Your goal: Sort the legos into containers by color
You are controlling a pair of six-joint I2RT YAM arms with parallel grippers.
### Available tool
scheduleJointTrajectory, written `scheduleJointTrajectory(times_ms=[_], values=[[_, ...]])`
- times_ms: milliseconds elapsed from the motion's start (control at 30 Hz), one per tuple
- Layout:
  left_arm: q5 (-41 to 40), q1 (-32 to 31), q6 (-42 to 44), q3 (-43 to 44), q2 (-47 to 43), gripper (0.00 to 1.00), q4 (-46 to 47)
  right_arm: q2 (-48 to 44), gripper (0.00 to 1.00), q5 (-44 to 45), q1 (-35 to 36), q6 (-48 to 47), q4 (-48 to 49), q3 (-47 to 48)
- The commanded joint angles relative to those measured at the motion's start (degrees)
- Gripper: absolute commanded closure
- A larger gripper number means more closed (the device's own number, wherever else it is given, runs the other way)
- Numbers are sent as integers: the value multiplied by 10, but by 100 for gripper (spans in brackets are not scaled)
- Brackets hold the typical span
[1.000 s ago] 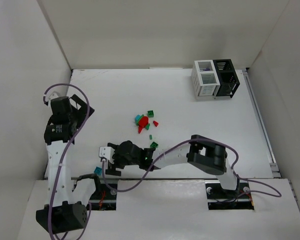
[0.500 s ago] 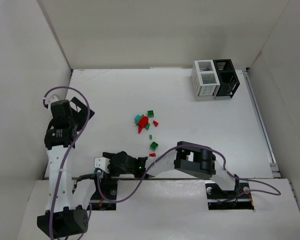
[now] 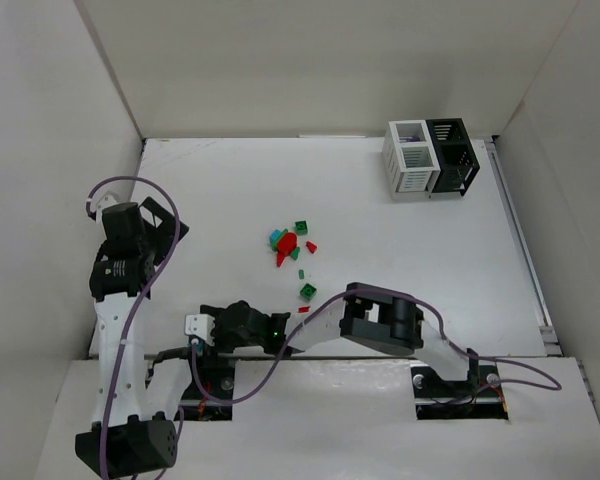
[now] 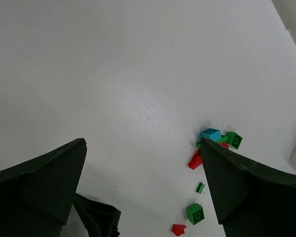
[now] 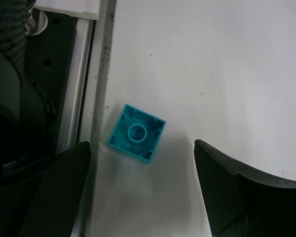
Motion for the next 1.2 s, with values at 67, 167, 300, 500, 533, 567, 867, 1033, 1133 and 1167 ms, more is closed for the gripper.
scheduleJointTrajectory(times_ms=[67, 167, 300, 500, 533, 567, 867, 1033, 1133, 1167], values=[[-5, 1, 8, -10, -9, 0, 12, 24, 12, 32, 9, 32, 69, 48], [0, 1, 8, -10, -9, 0, 12, 42, 13, 32, 9, 49, 84, 55], [0, 1, 8, -10, -9, 0, 12, 42, 16, 32, 9, 49, 115, 50], [0, 1, 8, -15, -20, 0, 12, 37, 33, 38, 9, 54, 172, 15], [0, 1, 8, -15, -20, 0, 12, 31, 39, 47, 9, 54, 179, 4], [6, 1, 8, -21, -20, 0, 12, 31, 40, 52, 9, 54, 185, -1], [11, 1, 8, -26, -43, 0, 6, 5, 58, 63, 9, 59, 242, -46], [18, 1, 20, -26, -48, 0, 6, -26, 64, 71, 9, 59, 255, -78], [33, 1, 27, -21, -48, 0, 6, -48, 64, 100, 9, 53, 250, -95], [43, 1, 32, -21, -43, 0, 13, -63, 64, 100, 3, 53, 245, -100]])
